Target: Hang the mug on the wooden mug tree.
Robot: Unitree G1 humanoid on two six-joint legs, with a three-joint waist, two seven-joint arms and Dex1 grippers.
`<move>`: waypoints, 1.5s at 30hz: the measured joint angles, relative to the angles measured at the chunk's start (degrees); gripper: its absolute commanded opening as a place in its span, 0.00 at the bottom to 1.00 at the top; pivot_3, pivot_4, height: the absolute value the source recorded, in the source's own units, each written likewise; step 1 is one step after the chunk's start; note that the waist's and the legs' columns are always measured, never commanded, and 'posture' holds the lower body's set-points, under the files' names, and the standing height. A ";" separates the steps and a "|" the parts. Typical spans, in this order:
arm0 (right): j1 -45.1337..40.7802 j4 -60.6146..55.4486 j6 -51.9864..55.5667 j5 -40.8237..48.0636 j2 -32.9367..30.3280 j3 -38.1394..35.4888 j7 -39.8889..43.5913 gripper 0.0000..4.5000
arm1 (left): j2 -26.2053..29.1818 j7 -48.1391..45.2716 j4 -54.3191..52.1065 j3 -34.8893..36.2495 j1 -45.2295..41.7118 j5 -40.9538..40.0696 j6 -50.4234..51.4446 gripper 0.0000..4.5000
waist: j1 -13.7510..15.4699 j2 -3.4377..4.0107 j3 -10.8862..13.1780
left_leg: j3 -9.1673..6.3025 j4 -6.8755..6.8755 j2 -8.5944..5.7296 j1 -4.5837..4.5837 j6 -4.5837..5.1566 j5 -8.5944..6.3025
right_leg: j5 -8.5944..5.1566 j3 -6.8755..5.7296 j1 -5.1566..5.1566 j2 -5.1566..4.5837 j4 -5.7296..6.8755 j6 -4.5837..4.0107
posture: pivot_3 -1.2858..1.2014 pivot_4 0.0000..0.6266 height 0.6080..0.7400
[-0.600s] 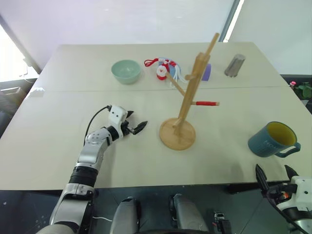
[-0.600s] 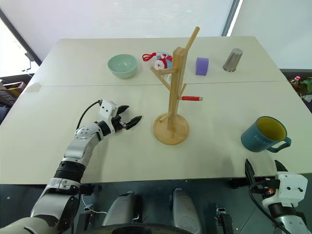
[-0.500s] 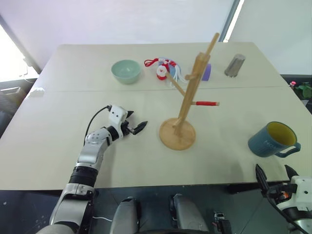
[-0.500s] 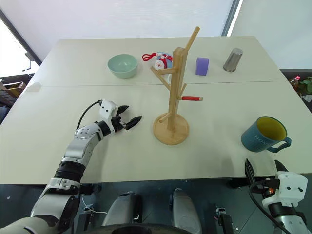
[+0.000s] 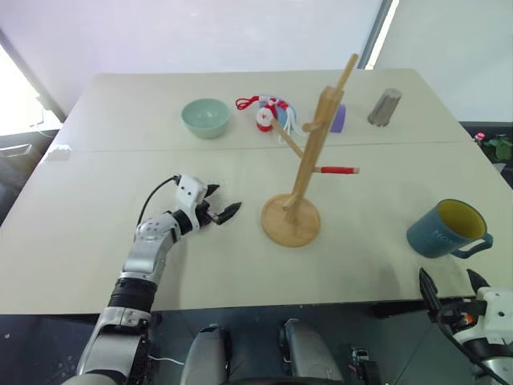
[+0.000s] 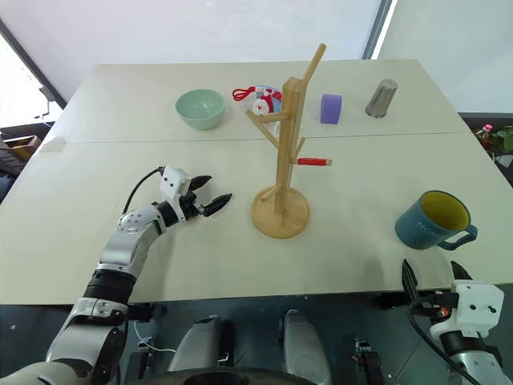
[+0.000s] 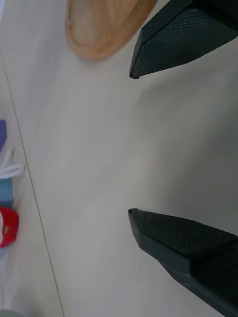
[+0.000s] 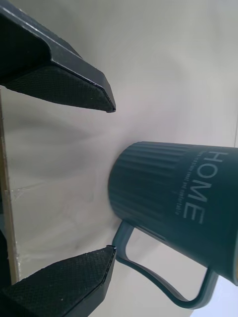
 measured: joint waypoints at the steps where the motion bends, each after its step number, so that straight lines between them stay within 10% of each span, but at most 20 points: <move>1: 0.02 0.03 0.00 0.03 0.01 -0.02 0.00 0.99 | 0.44 -1.21 -1.20 -0.02 0.87 -0.69 0.39 1.00 | 0.00 0.00 0.00 | 0.00 0.00 0.00 0.00 0.00 0.00 | 0.00 0.00 0.00 0.00 0.00 0.00 | 0.52 0.24 1.00; 15: -2.33 1.95 0.23 1.23 0.51 -4.89 -5.26 0.99 | 10.11 -24.10 -23.07 -10.12 7.63 -9.11 10.55 1.00 | -0.09 0.18 -0.10 | 0.05 0.02 -0.02 -0.01 -0.01 0.00 | -0.01 0.08 -0.03 -0.32 0.00 -0.04 | 0.52 0.24 1.00; 45: -20.58 15.36 7.71 3.57 -4.60 -7.63 -10.20 0.99 | 8.23 -20.36 -32.61 -13.37 7.42 -11.44 14.38 1.00 | -0.18 0.29 -0.17 | 0.04 0.09 -0.08 0.20 0.02 0.01 | -0.01 0.14 0.14 0.19 0.14 -0.03 | 0.52 0.24 1.00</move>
